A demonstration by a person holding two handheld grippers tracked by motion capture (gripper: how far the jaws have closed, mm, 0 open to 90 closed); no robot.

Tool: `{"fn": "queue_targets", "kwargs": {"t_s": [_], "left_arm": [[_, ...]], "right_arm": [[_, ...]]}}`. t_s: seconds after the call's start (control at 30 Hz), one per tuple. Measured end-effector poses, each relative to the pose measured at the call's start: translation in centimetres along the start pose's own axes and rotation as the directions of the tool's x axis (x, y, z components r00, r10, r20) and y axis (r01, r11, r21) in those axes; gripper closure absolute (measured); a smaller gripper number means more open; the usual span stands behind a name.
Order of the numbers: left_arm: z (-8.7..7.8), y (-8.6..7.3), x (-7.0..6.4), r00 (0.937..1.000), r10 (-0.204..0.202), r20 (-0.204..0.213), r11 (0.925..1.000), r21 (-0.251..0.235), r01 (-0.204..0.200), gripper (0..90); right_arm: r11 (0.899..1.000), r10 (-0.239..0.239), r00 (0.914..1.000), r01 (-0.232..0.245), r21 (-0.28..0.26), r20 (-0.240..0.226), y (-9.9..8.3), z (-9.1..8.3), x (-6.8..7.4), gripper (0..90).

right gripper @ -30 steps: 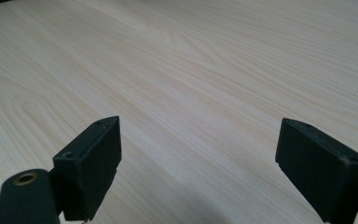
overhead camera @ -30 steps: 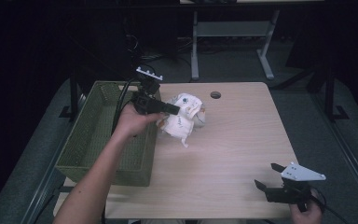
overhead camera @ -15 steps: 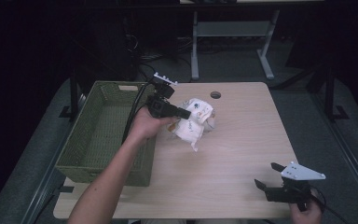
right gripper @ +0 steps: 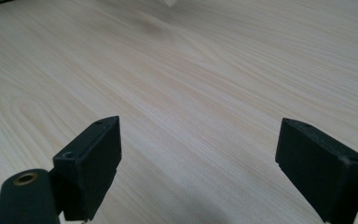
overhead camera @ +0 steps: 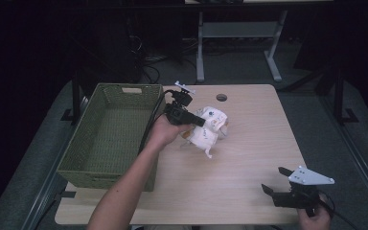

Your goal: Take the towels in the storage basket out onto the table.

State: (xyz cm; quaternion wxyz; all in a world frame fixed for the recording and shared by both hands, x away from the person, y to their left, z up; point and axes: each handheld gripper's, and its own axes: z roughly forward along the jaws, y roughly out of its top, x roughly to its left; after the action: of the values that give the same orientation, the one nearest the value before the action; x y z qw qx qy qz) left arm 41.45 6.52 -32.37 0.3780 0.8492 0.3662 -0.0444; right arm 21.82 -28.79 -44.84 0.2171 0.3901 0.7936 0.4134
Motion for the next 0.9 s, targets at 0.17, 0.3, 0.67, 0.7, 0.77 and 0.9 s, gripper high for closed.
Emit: {"fn": "queue_targets", "kwargs": {"t_s": [0.17, 0.3, 0.67, 0.7, 0.77, 0.9], "left_arm": [[2.7, -0.3, -0.3, 1.0000, 0.004, -0.008, 0.9996, 0.029, -0.004, 84.6], [3.8, -0.4, -0.4, 0.9999, 0.012, -0.006, 0.9988, 0.048, -0.012, 84.6], [6.1, -1.3, -0.6, 0.9988, -0.001, -0.048, 0.9984, 0.056, 0.003, 70.1], [6.2, -1.5, -0.6, 0.9985, -0.004, -0.054, 0.9986, 0.053, 0.007, 68.6], [6.1, -2.0, -0.3, 0.9984, -0.017, -0.055, 0.9986, 0.049, 0.020, 67.0], [5.9, -2.6, -0.2, 0.9983, -0.014, -0.056, 0.9988, 0.045, 0.016, 66.2]], "right_arm": [[1.000, 0.001, 1.0000, -0.001, -0.002, -0.002, 0.0, 0.0, 0.0, 14.0], [1.000, 0.000, 1.0000, 0.000, -0.002, 0.000, 0.0, 0.0, 0.0, 14.0], [1.000, -0.007, 1.0000, 0.007, -0.004, -0.003, 0.0, 0.0, 0.0, 14.0], [1.000, -0.008, 1.0000, 0.008, -0.003, -0.003, 0.0, 0.0, 0.1, 14.0], [1.000, -0.001, 1.0000, 0.001, 0.005, -0.005, 0.0, 0.0, 0.2, 14.0], [1.000, -0.009, 0.9999, 0.009, -0.004, -0.007, 0.1, 0.1, 0.1, 14.0]]}}
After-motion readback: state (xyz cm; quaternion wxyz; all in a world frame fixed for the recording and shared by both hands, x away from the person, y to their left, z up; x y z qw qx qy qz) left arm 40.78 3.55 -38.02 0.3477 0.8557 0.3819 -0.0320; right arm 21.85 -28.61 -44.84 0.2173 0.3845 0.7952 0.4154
